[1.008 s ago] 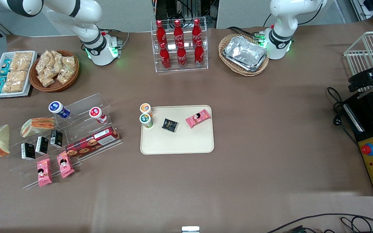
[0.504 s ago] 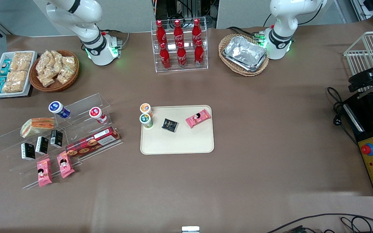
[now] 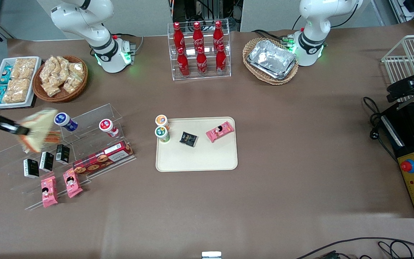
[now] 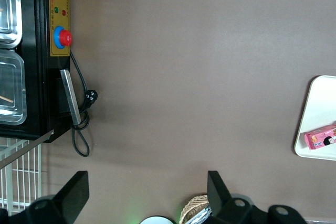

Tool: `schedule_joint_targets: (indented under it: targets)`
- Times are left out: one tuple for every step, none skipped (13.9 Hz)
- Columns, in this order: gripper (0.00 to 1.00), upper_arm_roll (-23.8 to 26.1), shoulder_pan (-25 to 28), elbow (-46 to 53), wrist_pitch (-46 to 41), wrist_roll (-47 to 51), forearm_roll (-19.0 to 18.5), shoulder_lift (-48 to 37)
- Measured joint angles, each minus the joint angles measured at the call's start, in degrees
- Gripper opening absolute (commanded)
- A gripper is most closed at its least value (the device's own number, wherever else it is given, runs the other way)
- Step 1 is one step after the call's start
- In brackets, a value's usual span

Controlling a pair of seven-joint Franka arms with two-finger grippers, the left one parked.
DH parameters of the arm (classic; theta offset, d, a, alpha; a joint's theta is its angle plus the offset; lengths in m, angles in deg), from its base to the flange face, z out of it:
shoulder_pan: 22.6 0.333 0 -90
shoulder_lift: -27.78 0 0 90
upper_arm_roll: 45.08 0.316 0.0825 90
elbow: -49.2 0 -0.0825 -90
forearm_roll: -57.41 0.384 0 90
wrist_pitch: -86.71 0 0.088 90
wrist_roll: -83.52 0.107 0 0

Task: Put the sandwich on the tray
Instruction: 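Carry the held sandwich over to the cream tray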

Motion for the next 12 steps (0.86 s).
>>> schedule_joint_targets:
  targets:
    - [0.03,0.11,3.29,-0.02,-0.01,7.25,0.01,0.08]
    - [0.03,0.22,6.65,-0.04,0.02,14.5,0.01,0.17]
    - [0.04,0.31,10.01,-0.06,0.36,21.85,0.02,0.28]
    - [0.04,0.38,13.13,-0.1,1.19,29.08,0.12,0.55]
    - [0.04,0.45,16.09,-0.19,2.79,37.01,0.96,1.21]
    - [0.04,0.49,18.35,-0.35,4.63,44.24,2.39,2.38]
    - [0.04,0.52,20.16,-0.55,6.91,50.77,3.78,4.07]
    - [0.04,0.54,21.58,-0.71,9.28,56.37,4.69,6.26]
    - [0.05,0.55,22.79,-0.91,11.82,61.14,5.16,8.76]
    - [0.05,0.58,24.01,-1.11,14.4,65.3,5.38,11.46]
    - [0.05,0.59,25.04,-1.23,16.72,68.71,5.54,14.07]
    - [0.05,0.58,25.69,-1.24,18.51,70.97,6.25,16.4]
